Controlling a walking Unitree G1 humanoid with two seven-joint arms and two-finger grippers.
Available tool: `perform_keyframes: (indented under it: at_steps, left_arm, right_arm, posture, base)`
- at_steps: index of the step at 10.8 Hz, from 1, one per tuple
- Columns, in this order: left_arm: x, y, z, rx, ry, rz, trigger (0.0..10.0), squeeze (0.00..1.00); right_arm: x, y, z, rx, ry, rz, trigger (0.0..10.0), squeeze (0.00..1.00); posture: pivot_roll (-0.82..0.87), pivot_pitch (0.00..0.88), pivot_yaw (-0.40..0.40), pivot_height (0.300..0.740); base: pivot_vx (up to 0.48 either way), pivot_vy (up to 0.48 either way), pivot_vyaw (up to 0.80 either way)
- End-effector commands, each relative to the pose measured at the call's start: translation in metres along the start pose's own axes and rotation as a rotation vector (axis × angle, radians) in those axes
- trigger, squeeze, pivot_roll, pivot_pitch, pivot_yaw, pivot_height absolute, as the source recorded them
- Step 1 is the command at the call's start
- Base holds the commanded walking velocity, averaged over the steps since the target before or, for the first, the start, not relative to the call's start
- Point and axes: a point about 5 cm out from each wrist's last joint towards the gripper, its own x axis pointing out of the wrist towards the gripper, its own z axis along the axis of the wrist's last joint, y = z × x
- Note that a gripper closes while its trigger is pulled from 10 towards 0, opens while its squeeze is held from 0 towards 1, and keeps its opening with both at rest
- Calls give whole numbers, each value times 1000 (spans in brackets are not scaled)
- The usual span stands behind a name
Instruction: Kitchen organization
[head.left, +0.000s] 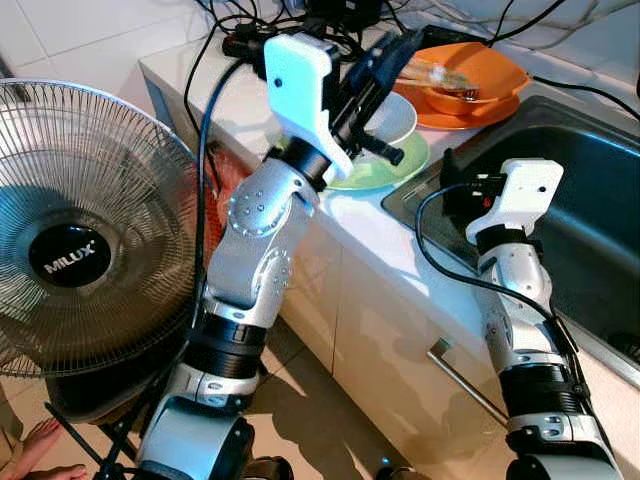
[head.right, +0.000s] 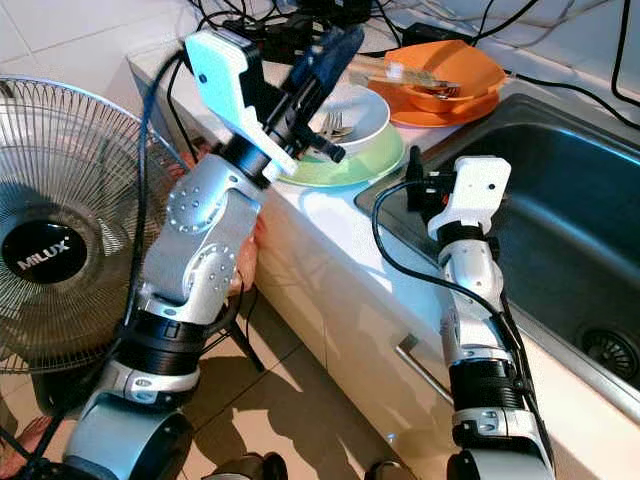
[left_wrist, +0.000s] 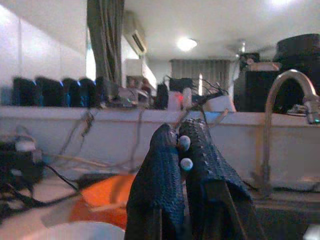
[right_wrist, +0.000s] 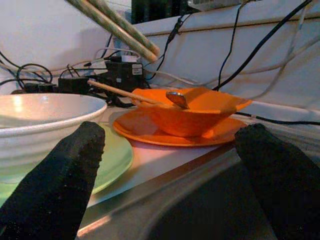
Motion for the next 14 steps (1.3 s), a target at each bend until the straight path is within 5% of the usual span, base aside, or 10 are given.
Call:
perform_keyframes:
  at_steps: [1, 7, 14]
  left_arm:
    - [-1, -1, 3, -13, -5, -21, 10000, 0]
    - [-1, -11, 1, -128, 29, -60, 10000, 0]
    - [-6, -14, -8, -170, 73, -64, 10000, 0]
  right_arm:
    - [5, -2, 11, -10, -47, -9, 10000, 0]
    - [11, 1, 22, -18, -90, 14, 10000, 0]
    - [14, 3, 31, 18, -124, 15, 10000, 0]
  posture:
    - [-16, 104, 63, 740]
    - [-20, 106, 63, 740]
    - [-20, 110, 66, 740]
  base:
    - [0, 0, 0]
    - [0, 0, 0]
    - [0, 0, 0]
